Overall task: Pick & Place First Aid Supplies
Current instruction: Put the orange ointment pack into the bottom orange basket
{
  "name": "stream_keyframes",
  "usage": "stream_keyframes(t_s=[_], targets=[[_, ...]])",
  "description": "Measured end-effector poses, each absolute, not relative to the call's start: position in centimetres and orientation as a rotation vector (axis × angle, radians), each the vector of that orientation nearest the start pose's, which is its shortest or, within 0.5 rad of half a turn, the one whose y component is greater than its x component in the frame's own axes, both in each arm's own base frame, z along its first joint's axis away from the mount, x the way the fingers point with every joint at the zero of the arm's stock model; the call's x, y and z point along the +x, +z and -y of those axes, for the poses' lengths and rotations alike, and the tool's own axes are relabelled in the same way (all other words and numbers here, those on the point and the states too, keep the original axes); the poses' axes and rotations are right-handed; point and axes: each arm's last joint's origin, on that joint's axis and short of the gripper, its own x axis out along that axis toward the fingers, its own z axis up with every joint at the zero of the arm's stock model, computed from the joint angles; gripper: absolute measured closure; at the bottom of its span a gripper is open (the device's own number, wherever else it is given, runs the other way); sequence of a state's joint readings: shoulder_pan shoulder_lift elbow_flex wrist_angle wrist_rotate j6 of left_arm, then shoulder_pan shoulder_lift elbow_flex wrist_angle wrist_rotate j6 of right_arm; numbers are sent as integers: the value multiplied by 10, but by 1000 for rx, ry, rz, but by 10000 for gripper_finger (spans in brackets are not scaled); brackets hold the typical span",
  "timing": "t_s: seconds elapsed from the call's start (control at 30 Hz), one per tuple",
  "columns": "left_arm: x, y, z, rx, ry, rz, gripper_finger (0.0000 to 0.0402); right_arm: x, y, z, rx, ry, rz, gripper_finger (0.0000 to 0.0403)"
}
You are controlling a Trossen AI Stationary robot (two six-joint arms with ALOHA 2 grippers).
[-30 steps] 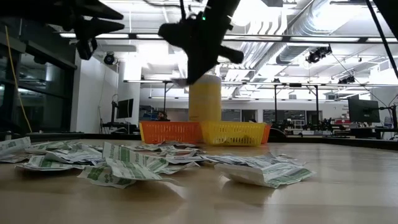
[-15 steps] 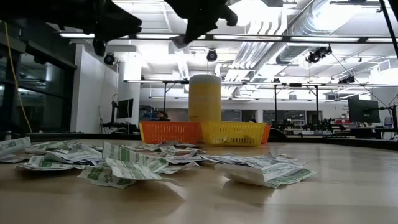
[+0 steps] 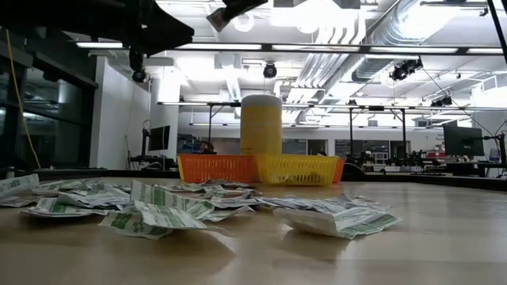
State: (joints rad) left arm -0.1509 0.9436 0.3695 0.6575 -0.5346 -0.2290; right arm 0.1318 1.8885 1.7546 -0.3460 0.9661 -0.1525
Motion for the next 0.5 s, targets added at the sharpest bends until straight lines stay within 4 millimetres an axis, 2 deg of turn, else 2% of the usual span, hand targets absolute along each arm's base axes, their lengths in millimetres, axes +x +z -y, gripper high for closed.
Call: stream_keyframes(t_s=[0.23,0.5], targets=[[203,250,16,-207,376,120,318,428,343,-37,-483,-734,-509,403],[219,264,18,-136,406,118,318,428,344,-39,-454,-755,-491,403]])
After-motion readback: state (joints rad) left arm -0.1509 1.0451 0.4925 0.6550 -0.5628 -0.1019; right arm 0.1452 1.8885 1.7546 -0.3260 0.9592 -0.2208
